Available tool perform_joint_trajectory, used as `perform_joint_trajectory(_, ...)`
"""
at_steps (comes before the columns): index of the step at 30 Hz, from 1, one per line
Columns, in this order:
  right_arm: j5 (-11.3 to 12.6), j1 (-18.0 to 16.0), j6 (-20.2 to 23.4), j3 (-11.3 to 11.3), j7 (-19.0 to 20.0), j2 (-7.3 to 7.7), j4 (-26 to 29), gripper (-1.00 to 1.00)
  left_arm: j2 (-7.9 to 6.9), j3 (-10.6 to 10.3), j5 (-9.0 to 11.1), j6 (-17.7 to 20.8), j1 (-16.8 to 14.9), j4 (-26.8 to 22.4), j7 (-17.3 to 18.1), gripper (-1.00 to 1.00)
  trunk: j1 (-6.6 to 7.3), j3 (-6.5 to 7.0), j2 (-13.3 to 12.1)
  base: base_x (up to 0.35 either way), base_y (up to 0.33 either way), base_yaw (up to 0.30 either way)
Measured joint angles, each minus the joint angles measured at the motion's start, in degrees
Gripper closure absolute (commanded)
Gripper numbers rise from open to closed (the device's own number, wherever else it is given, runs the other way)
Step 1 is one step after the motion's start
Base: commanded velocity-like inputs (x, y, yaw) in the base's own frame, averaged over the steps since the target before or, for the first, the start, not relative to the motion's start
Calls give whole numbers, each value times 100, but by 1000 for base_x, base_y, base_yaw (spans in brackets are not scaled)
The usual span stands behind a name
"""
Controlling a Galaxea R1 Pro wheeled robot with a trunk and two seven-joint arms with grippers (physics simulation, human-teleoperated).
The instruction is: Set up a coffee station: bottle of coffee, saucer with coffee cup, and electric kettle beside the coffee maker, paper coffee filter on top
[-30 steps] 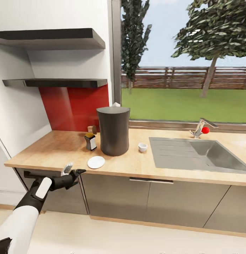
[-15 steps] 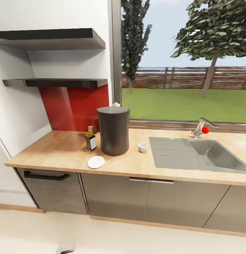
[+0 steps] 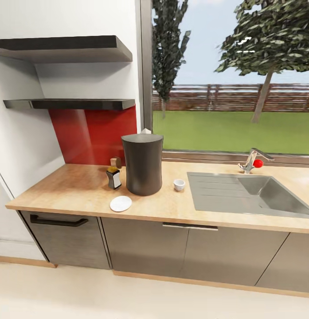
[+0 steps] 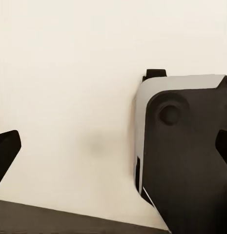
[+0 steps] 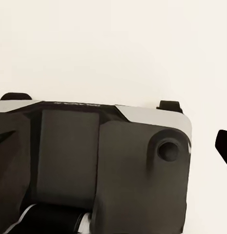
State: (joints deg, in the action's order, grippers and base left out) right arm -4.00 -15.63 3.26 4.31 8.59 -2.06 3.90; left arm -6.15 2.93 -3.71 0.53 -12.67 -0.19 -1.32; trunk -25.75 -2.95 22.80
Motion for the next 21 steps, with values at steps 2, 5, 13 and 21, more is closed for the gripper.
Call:
perform_joint_trajectory(2, -3, 0, 0, 225, 1, 81, -9, -100, 13, 2, -7, -3, 186, 20, -13, -100, 0, -1, 0, 0, 0, 0)
perform_joint_trajectory(5, -5, 0, 0, 438, 5, 127, -9, -100, 10, 2, -15, -4, 195, 8, -14, -100, 0, 0, 0, 0, 0, -133)
perform_joint_trajectory(13, 1, 2, 1, 923, 17, 422, 3, -100, 12, 2, -8, -5, 204, -1, -13, -100, 0, 0, 0, 0, 0, -281)
perform_joint_trajectory(21, -10, 2, -48, 1153, 4, 443, 1, -100, 17, 2, -3, -5, 205, 1, -13, -100, 0, 0, 0, 0, 0, -299)
